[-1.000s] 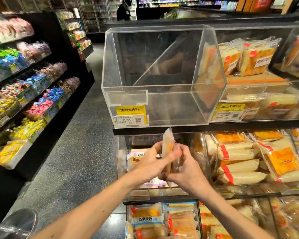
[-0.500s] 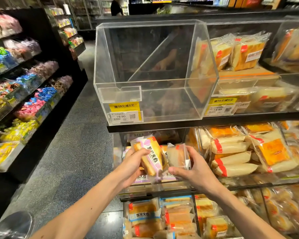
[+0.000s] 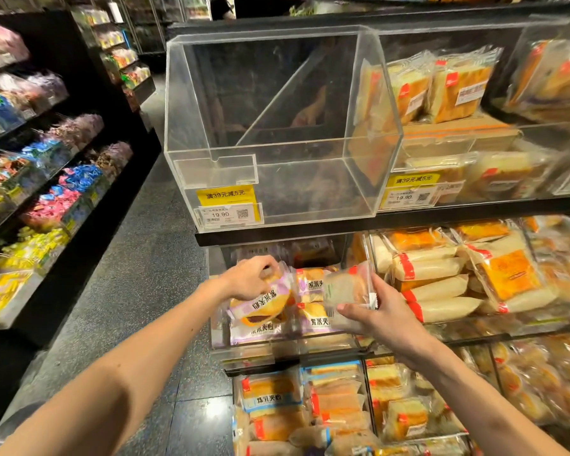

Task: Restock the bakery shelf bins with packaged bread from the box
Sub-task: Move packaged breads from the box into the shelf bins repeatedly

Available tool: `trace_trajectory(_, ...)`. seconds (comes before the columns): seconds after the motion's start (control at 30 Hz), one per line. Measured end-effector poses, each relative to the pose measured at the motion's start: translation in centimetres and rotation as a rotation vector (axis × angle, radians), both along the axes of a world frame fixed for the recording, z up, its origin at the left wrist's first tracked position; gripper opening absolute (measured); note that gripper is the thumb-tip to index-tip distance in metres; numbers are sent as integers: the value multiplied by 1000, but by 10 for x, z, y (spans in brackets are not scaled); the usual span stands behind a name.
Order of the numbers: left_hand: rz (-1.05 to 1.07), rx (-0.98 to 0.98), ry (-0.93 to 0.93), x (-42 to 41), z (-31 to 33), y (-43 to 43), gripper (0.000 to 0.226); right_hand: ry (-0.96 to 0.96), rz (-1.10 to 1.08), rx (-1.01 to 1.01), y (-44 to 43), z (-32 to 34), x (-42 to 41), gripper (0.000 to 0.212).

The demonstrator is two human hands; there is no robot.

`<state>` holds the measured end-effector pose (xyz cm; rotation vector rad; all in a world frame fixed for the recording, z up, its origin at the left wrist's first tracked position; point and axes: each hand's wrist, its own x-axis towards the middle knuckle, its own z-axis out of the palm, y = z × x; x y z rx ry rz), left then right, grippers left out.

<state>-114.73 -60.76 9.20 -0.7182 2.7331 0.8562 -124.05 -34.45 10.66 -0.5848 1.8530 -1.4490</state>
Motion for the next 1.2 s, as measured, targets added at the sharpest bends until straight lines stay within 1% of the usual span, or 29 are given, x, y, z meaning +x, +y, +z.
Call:
trace_trajectory(0.1,-148,37,-208,-11,5,-5,37,-144,-25,-15,-2,0,1,41)
trace_trajectory(0.2,-285,21,-402,-17,1,-3,41,-318,-73,-54,-4,-1,1,43)
trace_trajectory(0.27,-283,50,-454,-17,-14,-4,38,-379,-97,-72,-4,0,1,44)
trace_trajectory(0.33,-196,65,-403,-13,-30,-4,39,-404,-97,-88,-4,3,3,42)
trace_trajectory(0.4,-97,75,-283,-9,-44,-4,39,-421,-106,-95,-5,4,4,38)
trace_trajectory(0.47,-29,45,-179,-5,-51,0,34,-451,-118,-105,-6,4,5,36)
trace_trajectory(0.53,-61,-95,-167,0,-53,5,30,-482,-130,-114,-8,3,5,35)
trace_trajectory(0.57,-97,-207,-167,2,-54,9,29,-485,-137,-113,-9,3,6,35)
trace_trajectory(0.6,-119,-302,-150,3,-53,13,28,-469,-142,-110,-11,2,8,36)
trace_trajectory(0.63,-100,-347,-93,4,-51,17,22,-418,-143,-98,-14,1,9,38)
trace_trajectory(0.67,-39,-298,-19,7,-43,23,11,-314,-131,-70,-16,0,10,42)
trace_trajectory(0.7,55,-133,89,9,-36,28,9,-170,-104,-33,-18,-1,11,47)
trace_trajectory(0.73,175,126,167,12,-24,36,21,-6,-65,-2,-21,-2,12,50)
trace_trajectory(0.77,288,460,203,15,-14,45,34,154,-20,8,-23,-1,15,52)
trace_trajectory(0.8,365,769,199,17,-4,53,47,295,25,5,-27,-1,17,53)
trace_trajectory(0.83,405,970,175,21,5,58,58,409,77,-8,-30,-1,20,54)
trace_trajectory(0.87,411,1097,152,25,10,60,64,496,141,-24,-35,-2,24,53)
trace_trajectory(0.9,402,1177,138,28,14,62,64,560,221,-28,-39,-5,29,51)
trace_trajectory(0.97,377,1237,140,32,13,60,58,638,380,14,-43,-13,37,52)
trace_trajectory(1.03,397,1223,181,37,10,57,48,604,413,-22,-44,-19,38,48)
trace_trajectory(1.07,419,1205,208,40,6,54,40,550,367,-66,-46,-19,36,43)
trace_trajectory(1.13,474,1175,240,44,2,49,29,433,168,-103,-49,-18,30,37)
trace_trajectory(1.2,506,1169,239,43,0,45,31,337,-3,12,-54,-17,20,32)
